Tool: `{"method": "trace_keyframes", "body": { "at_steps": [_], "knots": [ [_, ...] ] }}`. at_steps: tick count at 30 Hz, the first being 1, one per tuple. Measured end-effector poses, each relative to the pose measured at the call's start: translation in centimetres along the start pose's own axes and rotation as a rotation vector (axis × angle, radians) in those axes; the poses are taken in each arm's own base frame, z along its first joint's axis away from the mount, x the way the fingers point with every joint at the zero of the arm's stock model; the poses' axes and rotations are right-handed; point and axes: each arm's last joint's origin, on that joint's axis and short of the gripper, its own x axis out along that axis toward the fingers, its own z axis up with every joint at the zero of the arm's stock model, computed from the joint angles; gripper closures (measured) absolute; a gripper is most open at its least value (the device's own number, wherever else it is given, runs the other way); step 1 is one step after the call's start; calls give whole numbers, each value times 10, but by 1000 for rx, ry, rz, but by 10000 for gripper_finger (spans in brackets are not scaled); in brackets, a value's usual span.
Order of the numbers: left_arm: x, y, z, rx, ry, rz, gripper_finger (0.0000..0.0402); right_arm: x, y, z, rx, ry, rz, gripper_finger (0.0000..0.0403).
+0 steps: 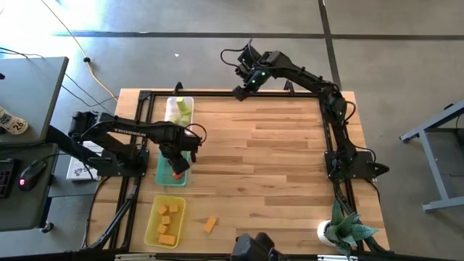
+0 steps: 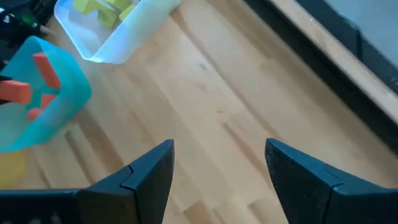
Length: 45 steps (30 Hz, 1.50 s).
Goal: Sort & place blocks by color
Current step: Put the orange rectangular block into the green bin, then put the yellow rectangular block into the yellow bin
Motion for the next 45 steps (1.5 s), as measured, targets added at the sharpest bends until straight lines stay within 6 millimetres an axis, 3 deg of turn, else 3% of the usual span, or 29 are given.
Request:
{"method": "trace_keyframes", "body": {
  "at_steps": [5,14,26,45],
  "knots": [
    [10,3,-2,10,-12,67,282,6,19,-5,50,27,15,164],
    [10,2,-4,102,-40,116,231,18,68,-32,72,169,-9,164],
    [9,-12,-16,233,-71,166,229,31,144,-70,53,225,-33,164],
    [-19,-31,-83,306,-264,14,229,36,235,-132,106,236,-9,164]
  ]
}}
